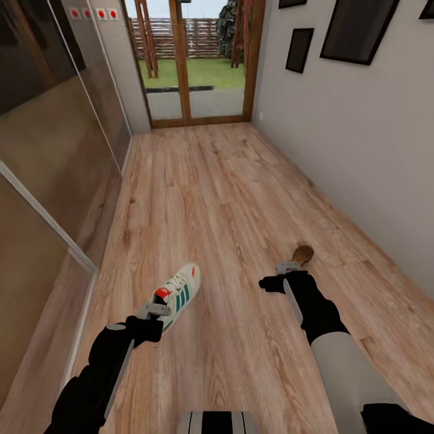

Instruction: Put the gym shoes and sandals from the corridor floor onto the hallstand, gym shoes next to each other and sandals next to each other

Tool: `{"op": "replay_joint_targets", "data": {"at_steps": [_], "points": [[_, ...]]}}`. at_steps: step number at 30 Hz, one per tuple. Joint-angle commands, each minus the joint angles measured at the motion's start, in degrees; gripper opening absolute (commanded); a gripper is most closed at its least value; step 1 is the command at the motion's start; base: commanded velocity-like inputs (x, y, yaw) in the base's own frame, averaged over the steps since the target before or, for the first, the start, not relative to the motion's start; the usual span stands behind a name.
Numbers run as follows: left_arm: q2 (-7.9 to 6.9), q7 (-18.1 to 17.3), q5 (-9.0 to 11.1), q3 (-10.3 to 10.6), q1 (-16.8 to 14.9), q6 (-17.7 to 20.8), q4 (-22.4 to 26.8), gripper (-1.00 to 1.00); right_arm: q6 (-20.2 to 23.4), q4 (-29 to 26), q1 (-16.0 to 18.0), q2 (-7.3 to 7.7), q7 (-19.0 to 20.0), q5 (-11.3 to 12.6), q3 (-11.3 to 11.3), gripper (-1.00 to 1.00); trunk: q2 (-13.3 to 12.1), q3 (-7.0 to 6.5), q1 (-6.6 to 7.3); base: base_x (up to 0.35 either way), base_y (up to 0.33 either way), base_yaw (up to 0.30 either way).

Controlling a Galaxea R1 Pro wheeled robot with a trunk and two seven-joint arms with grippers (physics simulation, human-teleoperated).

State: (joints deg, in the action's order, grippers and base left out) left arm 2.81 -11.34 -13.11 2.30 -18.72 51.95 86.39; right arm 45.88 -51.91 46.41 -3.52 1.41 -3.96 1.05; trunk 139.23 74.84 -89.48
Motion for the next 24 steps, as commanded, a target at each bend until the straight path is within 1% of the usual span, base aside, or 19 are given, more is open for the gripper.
{"op": "replay_joint_targets", "data": {"at_steps": [1,24], "points": [[0.00,-0.08,0.01,0.00,0.00,0.00,0.00,-1.00,0.00,-0.01,0.00,0.00,0.00,0.00,0.00,1.00,0.00,0.00,0.00,0.335,0.055,0.000],[0.00,-0.08,0.01,0.05,0.00,0.00,0.00,-1.00,0.00,0.00,0.00,0.00,0.00,0.00,0.00,1.00,0.00,0.00,0.00,0.335,0.085,0.000]]}}
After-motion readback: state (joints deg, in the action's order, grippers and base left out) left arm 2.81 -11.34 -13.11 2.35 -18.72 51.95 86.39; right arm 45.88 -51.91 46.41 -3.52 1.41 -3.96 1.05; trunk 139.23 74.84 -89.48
